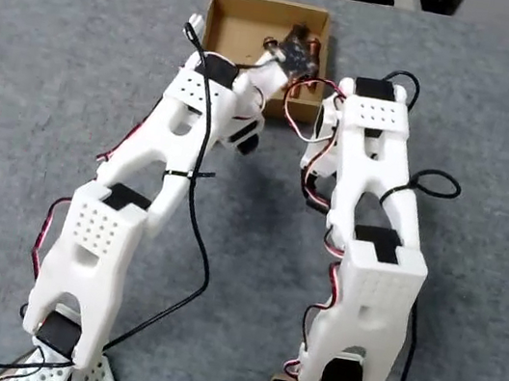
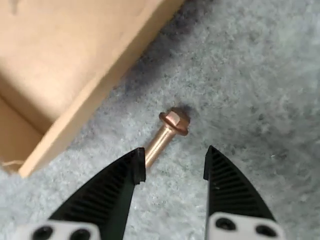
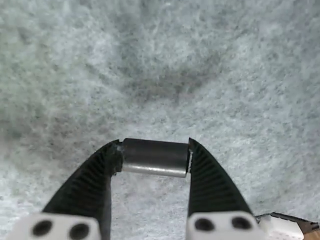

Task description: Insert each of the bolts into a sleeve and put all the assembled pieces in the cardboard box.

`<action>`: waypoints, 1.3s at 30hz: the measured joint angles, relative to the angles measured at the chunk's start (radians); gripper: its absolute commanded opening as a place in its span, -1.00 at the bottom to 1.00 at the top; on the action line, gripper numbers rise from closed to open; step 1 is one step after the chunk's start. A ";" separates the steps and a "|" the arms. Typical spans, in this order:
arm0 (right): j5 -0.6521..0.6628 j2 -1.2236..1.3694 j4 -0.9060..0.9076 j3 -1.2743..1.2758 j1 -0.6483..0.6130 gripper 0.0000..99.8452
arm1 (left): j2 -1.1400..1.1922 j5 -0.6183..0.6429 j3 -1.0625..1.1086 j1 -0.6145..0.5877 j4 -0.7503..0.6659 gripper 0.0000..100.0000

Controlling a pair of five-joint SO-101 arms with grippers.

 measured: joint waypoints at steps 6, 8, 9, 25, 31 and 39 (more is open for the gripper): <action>0.000 0.025 0.000 -0.005 -0.002 -0.88 | 0.048 -0.091 -0.031 0.000 0.017 -0.60; 0.000 0.031 0.000 -0.005 0.000 -0.88 | 0.066 -0.097 -0.052 -0.005 0.017 -0.60; 0.000 0.031 0.000 -0.005 0.000 -0.88 | 0.078 -0.097 -0.064 -0.008 0.017 -0.60; 0.078 0.035 0.017 -0.017 0.000 -0.43 | 0.166 -0.103 -0.296 -0.018 0.141 -0.60; 0.121 0.034 0.054 -0.071 0.002 -0.38 | 0.166 -0.103 -0.298 -0.018 0.150 -0.60; 0.589 0.034 0.057 -0.143 0.002 -0.38 | 0.166 -0.103 -0.298 -0.018 0.164 -0.60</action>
